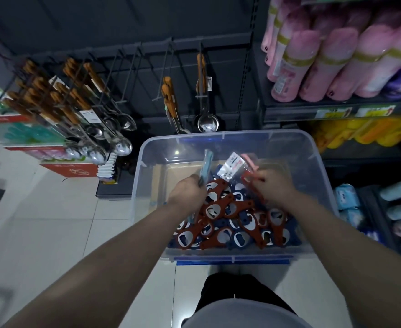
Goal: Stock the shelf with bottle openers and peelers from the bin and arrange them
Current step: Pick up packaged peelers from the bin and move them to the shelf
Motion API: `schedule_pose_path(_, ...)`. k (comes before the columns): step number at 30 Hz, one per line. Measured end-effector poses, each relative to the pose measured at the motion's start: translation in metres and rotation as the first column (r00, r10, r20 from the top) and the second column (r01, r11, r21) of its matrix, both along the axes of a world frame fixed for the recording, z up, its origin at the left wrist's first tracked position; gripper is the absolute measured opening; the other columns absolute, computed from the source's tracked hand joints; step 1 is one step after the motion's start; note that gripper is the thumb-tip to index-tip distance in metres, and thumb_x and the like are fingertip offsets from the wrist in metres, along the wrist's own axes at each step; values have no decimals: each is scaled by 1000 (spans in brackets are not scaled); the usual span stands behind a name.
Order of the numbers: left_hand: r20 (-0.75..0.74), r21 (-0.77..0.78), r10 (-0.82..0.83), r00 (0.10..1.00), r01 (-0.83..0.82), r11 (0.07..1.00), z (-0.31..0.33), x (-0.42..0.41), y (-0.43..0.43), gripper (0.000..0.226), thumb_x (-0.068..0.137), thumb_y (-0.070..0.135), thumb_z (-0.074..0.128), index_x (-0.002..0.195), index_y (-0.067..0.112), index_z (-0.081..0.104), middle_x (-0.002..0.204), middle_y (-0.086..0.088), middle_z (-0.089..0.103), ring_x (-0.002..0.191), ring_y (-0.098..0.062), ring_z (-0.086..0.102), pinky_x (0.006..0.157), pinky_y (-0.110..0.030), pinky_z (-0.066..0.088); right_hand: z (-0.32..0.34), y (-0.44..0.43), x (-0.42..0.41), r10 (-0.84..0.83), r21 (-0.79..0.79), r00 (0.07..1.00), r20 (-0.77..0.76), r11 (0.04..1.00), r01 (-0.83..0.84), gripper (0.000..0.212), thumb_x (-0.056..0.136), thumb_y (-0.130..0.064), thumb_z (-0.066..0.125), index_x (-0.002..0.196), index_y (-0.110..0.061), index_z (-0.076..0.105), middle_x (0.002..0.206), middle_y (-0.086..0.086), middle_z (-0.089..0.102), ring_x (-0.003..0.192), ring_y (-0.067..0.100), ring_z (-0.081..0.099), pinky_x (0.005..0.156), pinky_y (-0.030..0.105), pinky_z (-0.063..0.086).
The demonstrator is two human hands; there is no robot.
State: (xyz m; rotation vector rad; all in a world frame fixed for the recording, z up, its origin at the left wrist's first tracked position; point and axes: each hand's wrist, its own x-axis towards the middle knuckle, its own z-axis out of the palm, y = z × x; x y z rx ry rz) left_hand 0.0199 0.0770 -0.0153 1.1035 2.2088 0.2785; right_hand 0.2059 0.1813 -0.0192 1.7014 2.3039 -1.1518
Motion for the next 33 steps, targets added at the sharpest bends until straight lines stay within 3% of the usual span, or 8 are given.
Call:
schedule_pose_path(7,128,216,-78,989,49,975,24,6,23,19,96,29,49,110,19,57,88,-5,66,73,-22,63,60,-32,51,76,6,7,-83,197,957,-279,970,141,14,95,-20,53,87,-19,64,78,8,68,70,22,64,68,33,51)
schedule_pose_path(10,191,274,-133,972,78,959,33,25,36,18,96,24,51,112,17,54,96,-5,66,84,-25,65,74,-38,56,85,-6,21,-164,186,943,-290,957,224,16,94,-20,54,89,-11,67,74,9,64,68,21,59,67,35,48)
schedule_pose_path(12,231,320,-192,954,112,941,39,44,45,21,94,24,56,113,15,55,100,-5,65,93,-26,63,80,-36,53,86,-15,40,-313,78,869,-382,926,368,17,93,-19,56,94,-7,68,77,10,64,70,19,57,69,35,47)
schedule_pose_path(16,325,399,-296,898,154,904,49,99,60,21,91,22,60,108,11,58,104,-8,65,96,-27,62,86,-42,51,93,-33,99,-576,-42,666,-475,771,636,27,85,-30,62,65,-13,67,56,-1,56,56,15,49,64,32,38)
schedule_pose_path(19,436,427,-383,814,188,885,63,155,65,10,91,13,61,99,15,56,96,-7,63,86,-24,62,82,-38,52,108,-56,152,-685,-141,466,-560,633,761,34,87,-15,57,53,-11,57,41,-6,51,40,8,46,50,22,38)
schedule_pose_path(22,486,451,-490,724,272,850,78,225,59,11,84,12,66,88,18,57,86,-4,63,81,-23,61,78,-36,51,125,-93,210,-712,-121,384,-588,546,829,36,92,-3,48,57,-13,47,34,-8,44,29,1,37,35,14,29)
schedule_pose_path(29,358,502,-776,519,593,629,110,420,-10,17,77,23,59,94,18,62,92,-12,70,80,-26,64,78,-42,54,148,-216,379,-808,156,315,-498,274,949,29,92,-28,53,70,-12,63,69,7,67,64,20,61,67,31,53)
schedule_pose_path(33,304,531,-856,417,672,516,130,535,-74,18,82,28,60,100,25,63,94,-10,71,88,-32,66,81,-41,53,164,-302,474,-894,380,273,-357,128,916,33,94,-42,47,82,-15,63,83,13,70,85,33,64,74,36,49)
